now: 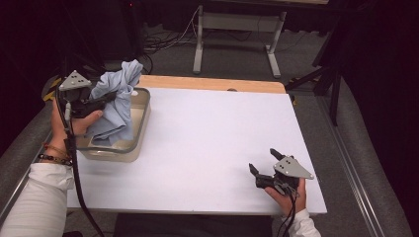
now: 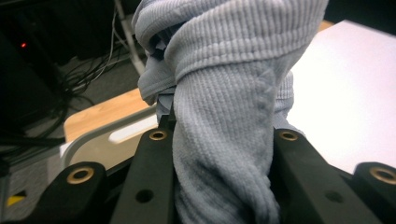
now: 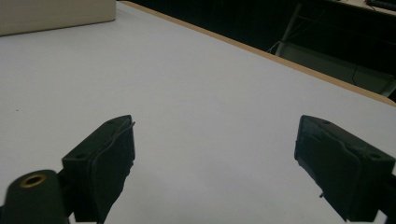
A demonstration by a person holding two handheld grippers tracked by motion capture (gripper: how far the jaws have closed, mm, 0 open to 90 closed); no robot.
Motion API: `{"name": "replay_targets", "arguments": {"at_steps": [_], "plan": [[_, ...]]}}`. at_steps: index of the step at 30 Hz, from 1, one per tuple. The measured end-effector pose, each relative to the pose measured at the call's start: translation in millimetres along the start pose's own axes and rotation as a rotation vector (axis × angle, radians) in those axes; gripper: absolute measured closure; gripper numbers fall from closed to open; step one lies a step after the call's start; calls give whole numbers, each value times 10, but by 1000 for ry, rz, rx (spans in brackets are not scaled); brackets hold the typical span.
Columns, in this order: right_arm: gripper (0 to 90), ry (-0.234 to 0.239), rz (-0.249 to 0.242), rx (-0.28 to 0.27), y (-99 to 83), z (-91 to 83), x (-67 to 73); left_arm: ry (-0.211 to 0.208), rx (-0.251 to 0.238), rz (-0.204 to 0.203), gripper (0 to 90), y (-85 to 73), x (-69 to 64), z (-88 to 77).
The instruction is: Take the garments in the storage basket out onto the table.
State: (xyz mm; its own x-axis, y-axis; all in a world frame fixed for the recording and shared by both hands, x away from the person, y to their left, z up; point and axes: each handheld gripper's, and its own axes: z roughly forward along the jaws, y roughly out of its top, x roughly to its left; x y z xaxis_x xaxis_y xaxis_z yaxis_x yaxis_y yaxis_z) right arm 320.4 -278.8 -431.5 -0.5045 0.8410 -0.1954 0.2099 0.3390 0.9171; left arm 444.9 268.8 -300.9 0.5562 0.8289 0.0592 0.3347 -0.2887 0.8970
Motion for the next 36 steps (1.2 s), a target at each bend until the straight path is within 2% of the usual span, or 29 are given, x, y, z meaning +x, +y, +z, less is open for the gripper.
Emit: {"name": "replay_targets", "arguments": {"at_steps": [5, 10, 19, 23, 25, 26, 32, 36], "plan": [[128, -2, -2, -2, 1, -5, -4, -35, -24, 14, 721, 86, -137, -10], [128, -3, -2, -1, -1, -7, -9, -83, -46, 44, 721, 139, -332, 28], [128, -3, 0, -3, -6, -18, -27, -197, -90, 68, 721, 210, -729, 143], [129, -2, 4, -8, -7, -30, -36, -250, -87, 92, 720, 194, -947, 213], [130, -2, 3, -8, -7, -30, -39, -263, -92, 93, 720, 178, -1004, 231], [131, -1, 3, -8, -7, -30, -41, -282, -91, 91, 720, 159, -1060, 259], [132, -2, 6, -12, -8, -36, -51, -326, -86, 99, 720, 99, -1237, 382], [132, -3, 10, -14, -5, -44, -57, -341, -73, 103, 719, 67, -1302, 444]]}}
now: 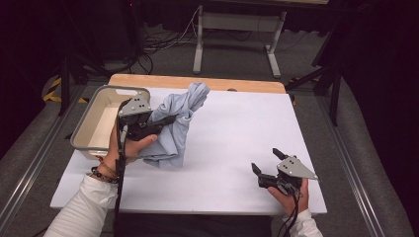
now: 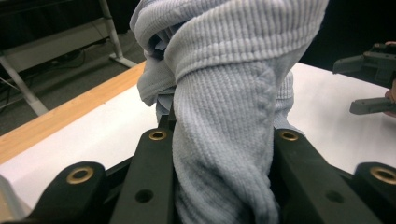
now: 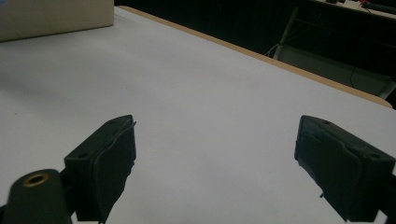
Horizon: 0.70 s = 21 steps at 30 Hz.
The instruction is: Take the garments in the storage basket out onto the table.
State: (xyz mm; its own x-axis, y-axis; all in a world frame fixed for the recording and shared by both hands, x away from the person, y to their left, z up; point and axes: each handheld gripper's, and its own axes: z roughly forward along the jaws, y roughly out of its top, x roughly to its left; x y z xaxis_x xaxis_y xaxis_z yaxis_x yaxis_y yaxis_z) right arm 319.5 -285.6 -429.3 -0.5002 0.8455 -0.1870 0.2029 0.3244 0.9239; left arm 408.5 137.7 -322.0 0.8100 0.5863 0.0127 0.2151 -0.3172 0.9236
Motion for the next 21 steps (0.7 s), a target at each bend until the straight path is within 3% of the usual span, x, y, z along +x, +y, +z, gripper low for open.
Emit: {"name": "replay_targets", "arguments": {"at_steps": [10, 16, 21], "plan": [[130, 13, -1, 16, -26, 52, -6, -30, 8, -32, 719, -153, 29, 145], [130, 21, -1, 13, -21, 52, 14, -42, -3, -46, 717, -183, 40, 145], [140, 11, -43, 23, -22, 51, 50, -50, 1, -43, 717, -156, 42, 161]]}}
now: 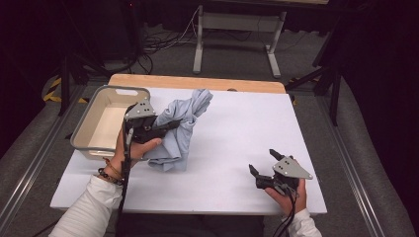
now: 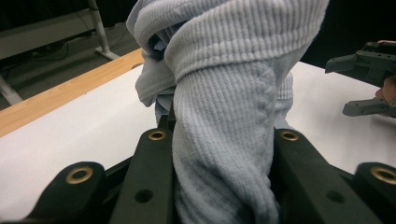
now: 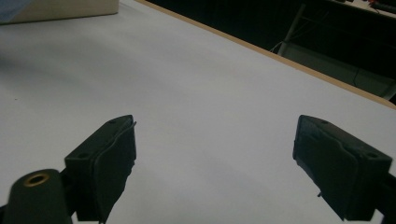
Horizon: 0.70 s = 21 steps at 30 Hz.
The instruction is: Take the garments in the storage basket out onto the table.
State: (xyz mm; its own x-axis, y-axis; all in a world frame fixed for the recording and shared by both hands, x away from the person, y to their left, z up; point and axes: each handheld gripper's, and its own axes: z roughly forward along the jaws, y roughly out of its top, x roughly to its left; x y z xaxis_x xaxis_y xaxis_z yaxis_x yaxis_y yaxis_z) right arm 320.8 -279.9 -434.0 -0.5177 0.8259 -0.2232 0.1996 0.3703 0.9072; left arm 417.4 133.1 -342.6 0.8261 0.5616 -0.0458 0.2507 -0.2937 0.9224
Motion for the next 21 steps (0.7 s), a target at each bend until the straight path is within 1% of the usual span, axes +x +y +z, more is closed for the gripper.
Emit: {"name": "replay_targets", "arguments": {"at_steps": [3, 4, 8, 9, 11, 14, 15, 19, 20, 21], "plan": [[141, 4, 10, -4, 2, -13, -8, -7, -1, 8, 716, 16, 2, 11], [141, 6, 11, -3, 0, -13, -7, -12, 2, 5, 717, 19, 0, 13], [140, 18, 1, 14, -15, 1, 16, -9, 0, 15, 716, 33, 2, 15], [140, 19, -4, 16, -15, 0, 21, -14, -1, 10, 716, 32, -4, 12], [140, 20, -10, 17, -12, -7, 36, -14, -2, 13, 716, 31, -3, 6], [140, 21, -7, 19, -15, -7, 38, -11, -1, 9, 716, 10, 1, 7], [140, 23, -5, 20, -20, -8, 38, -15, -2, 2, 716, 1, 3, 13], [140, 27, -6, 23, -22, -1, 37, -17, 11, 9, 716, -15, 5, 48], [140, 28, -8, 24, -21, 2, 36, -20, 7, 1, 716, -19, -3, 59], [140, 28, -9, 24, -21, 5, 35, -20, 12, 9, 716, -18, -2, 71]]}}
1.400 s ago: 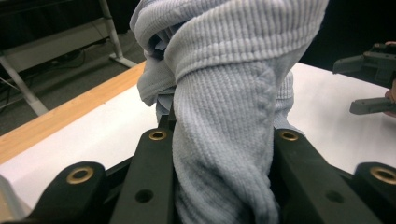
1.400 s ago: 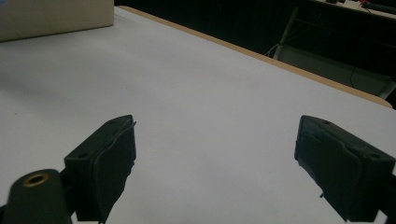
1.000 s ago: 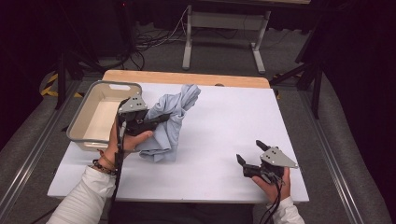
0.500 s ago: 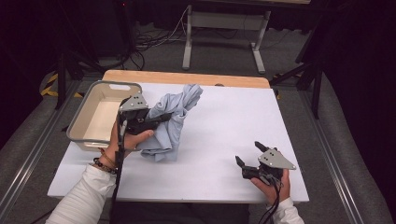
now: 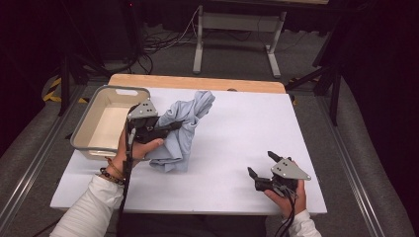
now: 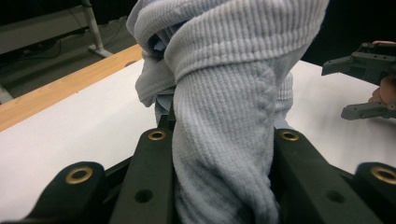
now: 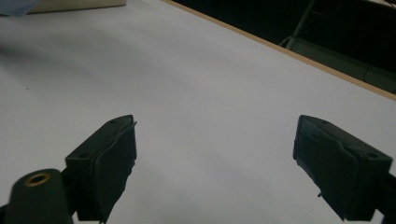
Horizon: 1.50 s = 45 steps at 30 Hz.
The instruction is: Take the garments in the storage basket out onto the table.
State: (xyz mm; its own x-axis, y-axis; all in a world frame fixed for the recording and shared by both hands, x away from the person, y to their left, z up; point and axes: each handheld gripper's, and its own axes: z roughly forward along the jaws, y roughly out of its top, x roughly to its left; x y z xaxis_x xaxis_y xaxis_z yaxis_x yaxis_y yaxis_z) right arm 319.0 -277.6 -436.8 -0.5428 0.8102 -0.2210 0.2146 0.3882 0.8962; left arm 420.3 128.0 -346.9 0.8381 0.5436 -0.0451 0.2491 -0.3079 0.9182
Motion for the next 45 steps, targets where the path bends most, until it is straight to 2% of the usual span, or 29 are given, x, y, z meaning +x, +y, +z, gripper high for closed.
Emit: {"name": "replay_targets", "arguments": {"at_steps": [11, 12, 21, 23, 26, 30, 33, 35, 37, 39, 41, 43, 45], "plan": [[139, 6, -4, 4, 0, 8, 7, -10, 18, 7, 715, -15, -36, 113], [138, 9, -5, 5, -2, 12, 11, -17, 17, -3, 714, -19, -41, 126], [139, 17, 0, 9, 5, 16, 19, -69, 33, 1, 705, -34, -122, 316], [141, 27, 17, 0, 21, 17, 13, -84, 30, 12, 706, -20, -163, 369], [141, 28, 9, -6, 45, 30, 18, -117, 20, 1, 706, -13, -227, 439], [145, 44, 8, -4, 68, 64, 32, -140, 39, -3, 692, -43, -317, 602], [149, 64, 13, -4, 107, 107, 58, -145, 52, -31, 655, -120, -330, 743], [178, 77, 11, 3, 137, 142, 86, -155, 64, -57, 554, -182, -299, 803], [202, 109, -1, 11, 172, 190, 121, -156, 69, -82, 490, -230, -260, 817], [213, 128, -17, 32, 208, 251, 149, -134, 71, -90, 458, -269, -190, 776], [236, 142, -12, 45, 249, 311, 172, -121, 57, -81, 399, -298, -123, 679], [239, 169, 8, 55, 295, 366, 182, -86, 48, -65, 326, -323, -88, 585], [263, 240, 41, 58, 366, 439, 184, -48, 53, -29, 280, -358, -62, 476]]}}
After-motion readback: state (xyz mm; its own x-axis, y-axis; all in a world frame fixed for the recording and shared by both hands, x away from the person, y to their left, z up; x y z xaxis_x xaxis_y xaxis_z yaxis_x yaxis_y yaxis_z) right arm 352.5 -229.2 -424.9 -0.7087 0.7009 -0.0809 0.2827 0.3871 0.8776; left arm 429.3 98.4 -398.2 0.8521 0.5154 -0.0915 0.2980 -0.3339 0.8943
